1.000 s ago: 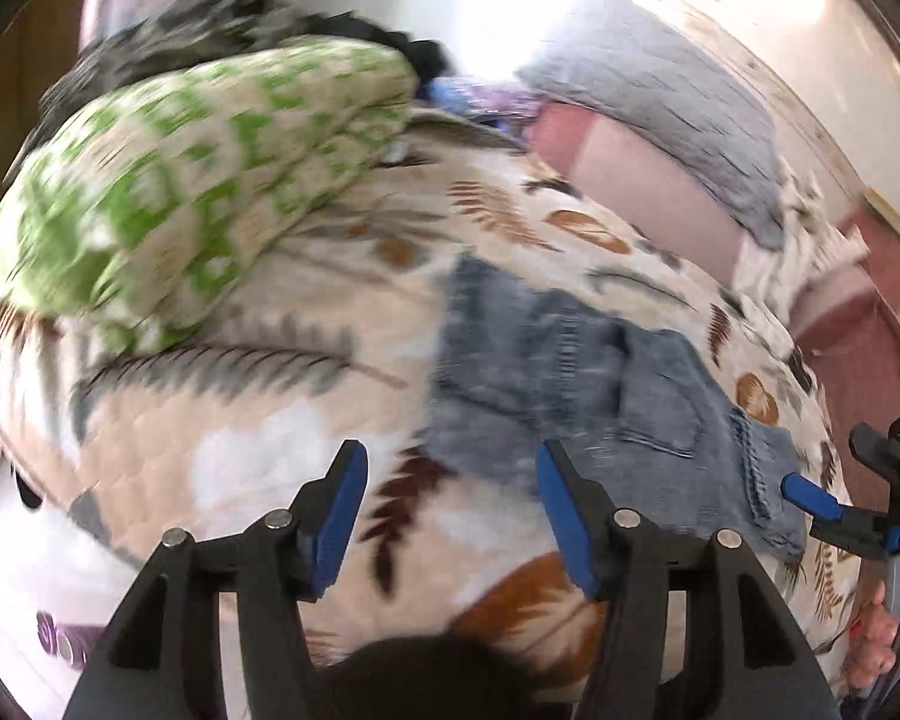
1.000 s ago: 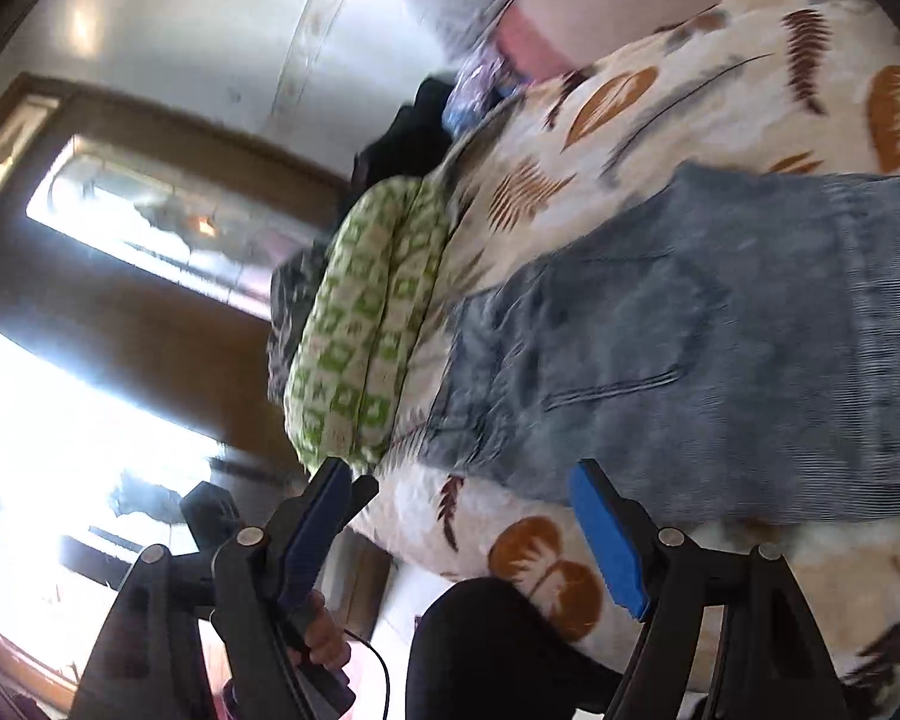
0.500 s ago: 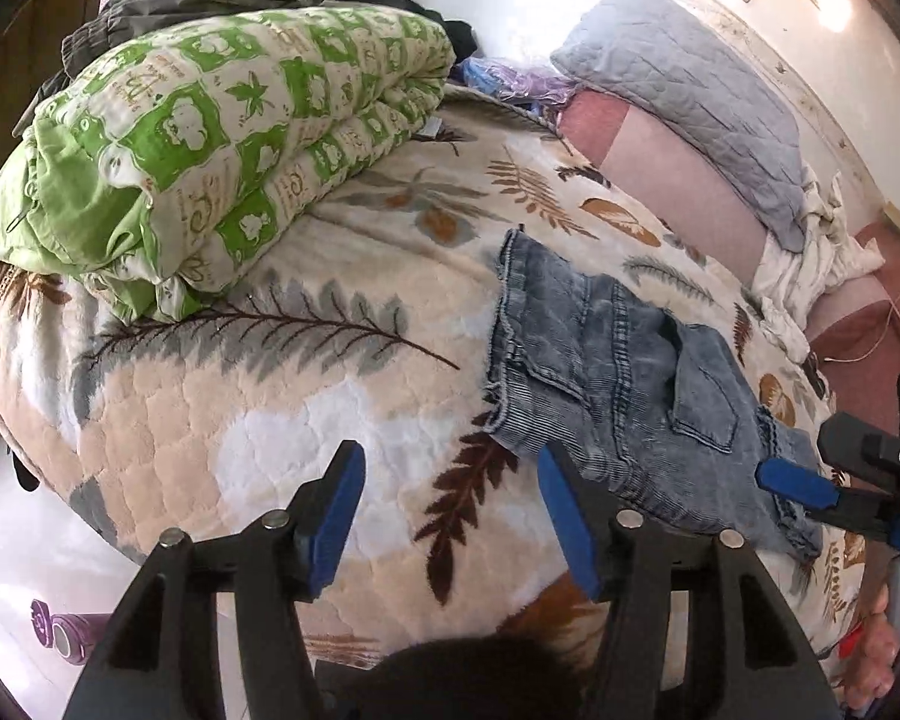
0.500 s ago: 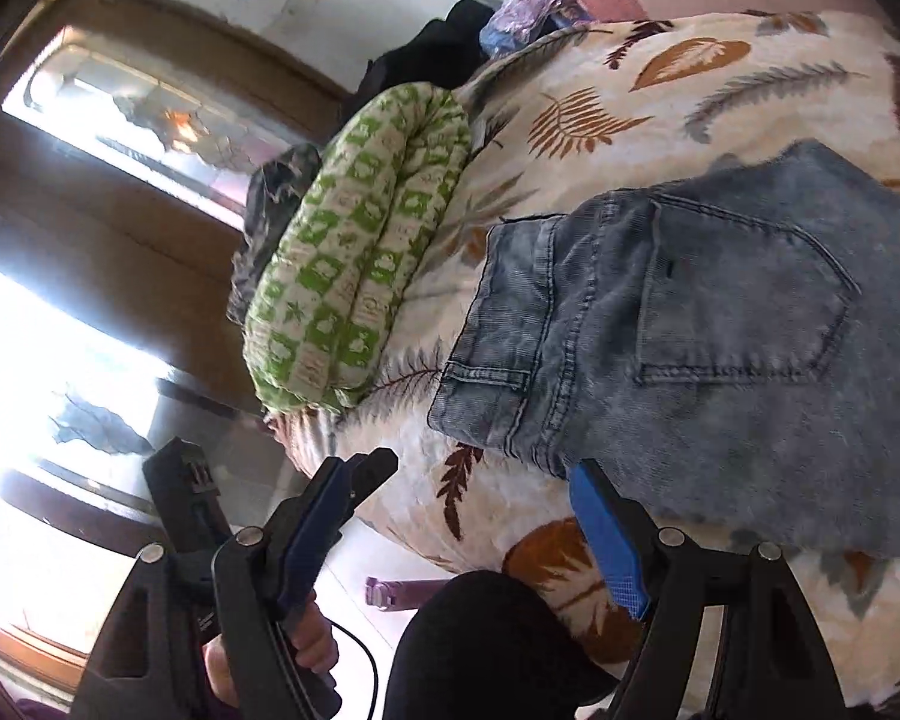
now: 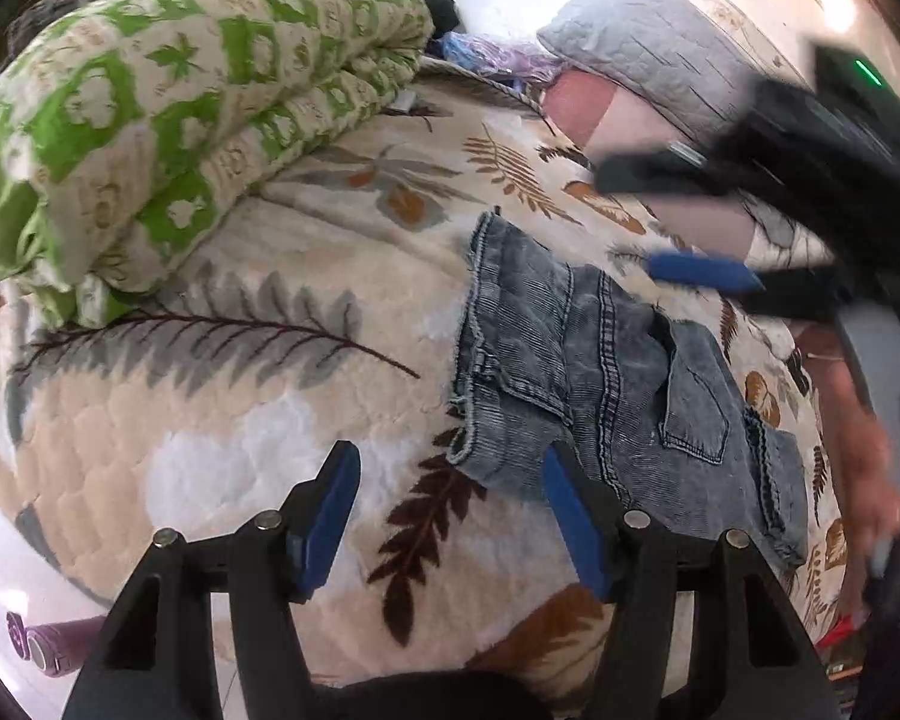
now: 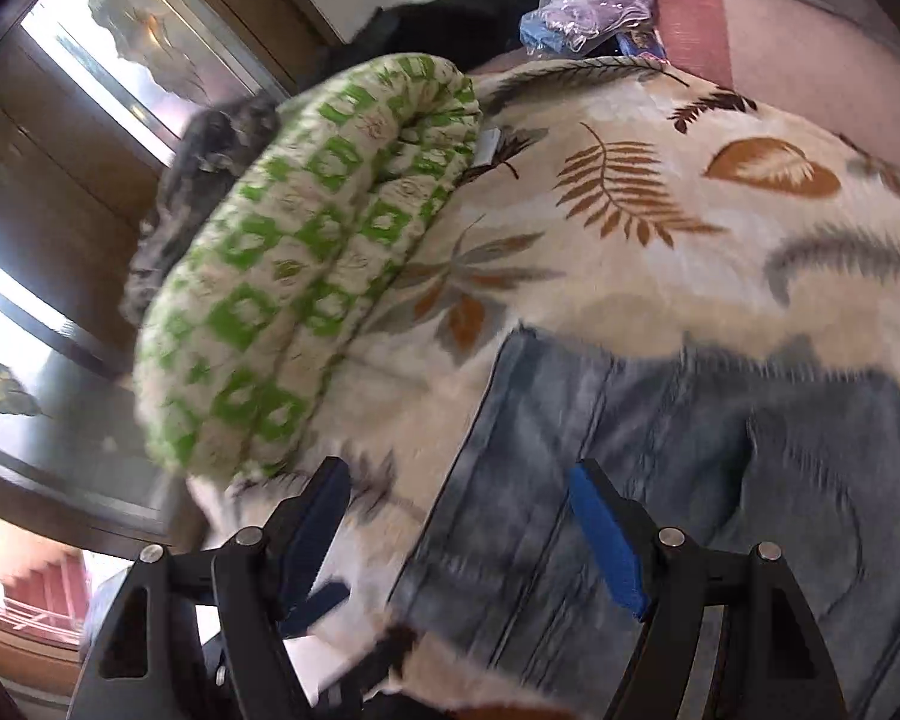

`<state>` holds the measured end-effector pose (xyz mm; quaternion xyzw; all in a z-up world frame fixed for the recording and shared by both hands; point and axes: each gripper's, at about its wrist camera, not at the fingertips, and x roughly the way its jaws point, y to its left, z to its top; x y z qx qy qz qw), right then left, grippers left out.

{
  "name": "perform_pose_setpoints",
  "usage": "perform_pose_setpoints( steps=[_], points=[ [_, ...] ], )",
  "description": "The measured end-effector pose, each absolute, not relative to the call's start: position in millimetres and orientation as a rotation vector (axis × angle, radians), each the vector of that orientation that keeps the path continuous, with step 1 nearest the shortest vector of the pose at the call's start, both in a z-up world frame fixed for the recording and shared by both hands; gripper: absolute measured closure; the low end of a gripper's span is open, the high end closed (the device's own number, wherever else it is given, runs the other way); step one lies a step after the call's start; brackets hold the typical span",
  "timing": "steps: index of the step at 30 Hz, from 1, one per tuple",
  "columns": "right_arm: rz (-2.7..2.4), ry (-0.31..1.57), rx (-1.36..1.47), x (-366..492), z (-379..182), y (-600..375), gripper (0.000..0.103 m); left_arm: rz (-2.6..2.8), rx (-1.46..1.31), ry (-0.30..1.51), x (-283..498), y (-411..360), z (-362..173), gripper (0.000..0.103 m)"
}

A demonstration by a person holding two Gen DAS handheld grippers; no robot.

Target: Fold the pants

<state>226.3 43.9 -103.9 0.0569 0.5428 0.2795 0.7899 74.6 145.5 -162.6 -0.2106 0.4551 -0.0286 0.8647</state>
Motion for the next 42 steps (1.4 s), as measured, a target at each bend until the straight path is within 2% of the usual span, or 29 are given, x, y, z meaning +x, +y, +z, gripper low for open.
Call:
perform_pose_setpoints(
  steps=[7,24,37,42],
  points=[
    [0.511,1.263,-0.051,270,-132,82,0.024,-0.092,-0.424,0.959,84,144,-168,0.039],
    [0.388,1.339,-0.197,296,-161,117,0.024,-0.070,-0.385,0.989,91,150,-182,0.039],
    [0.303,1.326,-0.382,300,-184,124,0.025,-0.066,-0.342,0.979,97,144,-182,0.039],
    [0.311,1.306,-0.398,295,-181,117,0.043,-0.085,-0.320,0.969,101,138,-180,0.039]
  ],
)
